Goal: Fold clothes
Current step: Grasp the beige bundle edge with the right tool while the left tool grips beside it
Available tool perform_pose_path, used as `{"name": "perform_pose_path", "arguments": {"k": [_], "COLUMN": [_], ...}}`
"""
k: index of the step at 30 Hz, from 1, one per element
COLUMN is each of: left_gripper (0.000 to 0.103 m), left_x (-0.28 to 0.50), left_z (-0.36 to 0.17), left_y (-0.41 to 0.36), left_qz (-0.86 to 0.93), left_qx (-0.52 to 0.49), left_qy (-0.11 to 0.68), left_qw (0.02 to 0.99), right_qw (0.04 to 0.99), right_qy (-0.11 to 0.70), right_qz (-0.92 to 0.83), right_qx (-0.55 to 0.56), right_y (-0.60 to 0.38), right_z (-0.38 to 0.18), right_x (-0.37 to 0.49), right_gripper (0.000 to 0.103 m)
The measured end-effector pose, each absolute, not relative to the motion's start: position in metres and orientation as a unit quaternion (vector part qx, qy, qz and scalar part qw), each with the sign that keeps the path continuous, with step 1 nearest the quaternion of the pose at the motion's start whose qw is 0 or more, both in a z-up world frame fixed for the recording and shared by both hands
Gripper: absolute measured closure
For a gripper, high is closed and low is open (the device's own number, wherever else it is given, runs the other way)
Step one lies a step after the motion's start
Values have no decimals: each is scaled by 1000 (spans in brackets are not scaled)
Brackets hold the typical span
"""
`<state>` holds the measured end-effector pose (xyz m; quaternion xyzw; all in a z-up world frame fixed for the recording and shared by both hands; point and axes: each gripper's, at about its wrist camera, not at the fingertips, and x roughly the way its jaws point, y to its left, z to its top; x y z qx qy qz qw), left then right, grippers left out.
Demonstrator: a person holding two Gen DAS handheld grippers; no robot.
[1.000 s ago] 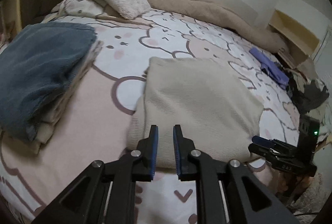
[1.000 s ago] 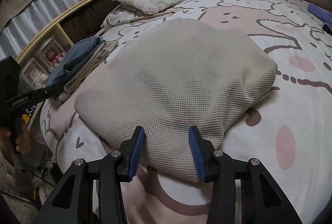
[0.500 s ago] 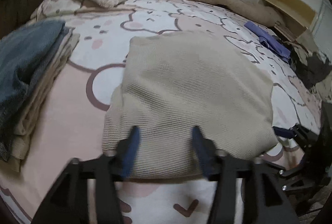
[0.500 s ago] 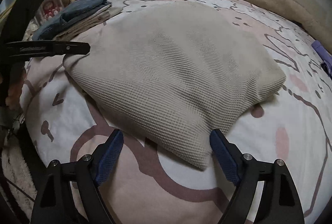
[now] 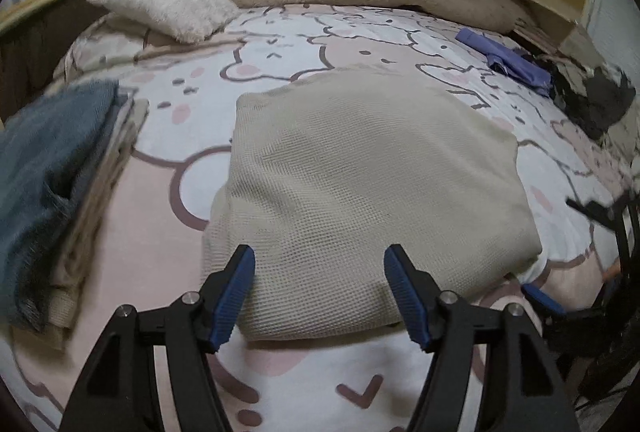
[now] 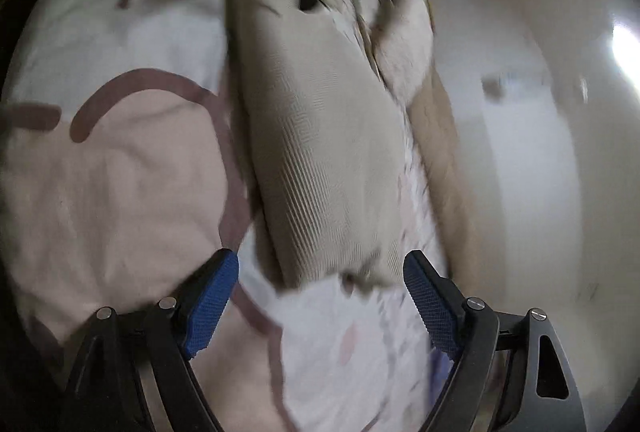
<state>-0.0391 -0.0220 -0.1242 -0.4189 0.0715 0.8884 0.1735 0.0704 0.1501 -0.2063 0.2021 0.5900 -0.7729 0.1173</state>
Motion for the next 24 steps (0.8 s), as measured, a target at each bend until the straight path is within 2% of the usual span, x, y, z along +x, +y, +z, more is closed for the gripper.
{"name": "perform_pose_path", "arguments": {"k": [2,4,5,6,7,8,9,14,16,17,24], "left_gripper": [36,35,34,29,28,28,28,27,20,20,20], "left_x": [-33,-24,-20,-13,-8,-2,5,44,54,56,30], "left_z": [-119,-115,-114,-114,-114,-116,-118,-138,-152,-160,-190], "left_y": [-20,-18,-17,-15,-14,-12,-9,7,16,20,36], "left_qz": [893,897,898,899,899,898,895,853,824,810,759], "left_qx": [-403,-379,-366,-349,-332,-317,-299,-204,-174,-163,-131], "left_qy": [102,145,166,196,223,247,277,432,493,518,604], "left_qw": [175,176,176,176,176,177,180,209,218,221,205], "right_qw": [120,114,111,108,112,119,125,157,169,175,210], "right_qy": [623,643,652,661,656,647,638,590,570,560,487], "right_qz": [-752,-741,-736,-731,-734,-740,-746,-772,-781,-786,-813], "right_qx": [179,156,144,132,134,140,147,178,191,197,239], "right_y": [145,142,140,138,138,139,140,145,147,148,150], "right_z": [-214,-220,-224,-228,-224,-219,-213,-184,-172,-166,-128], "right_x": [67,57,53,49,46,43,40,26,20,17,-8], "right_gripper": [18,26,33,45,52,66,74,79,79,80,80]}}
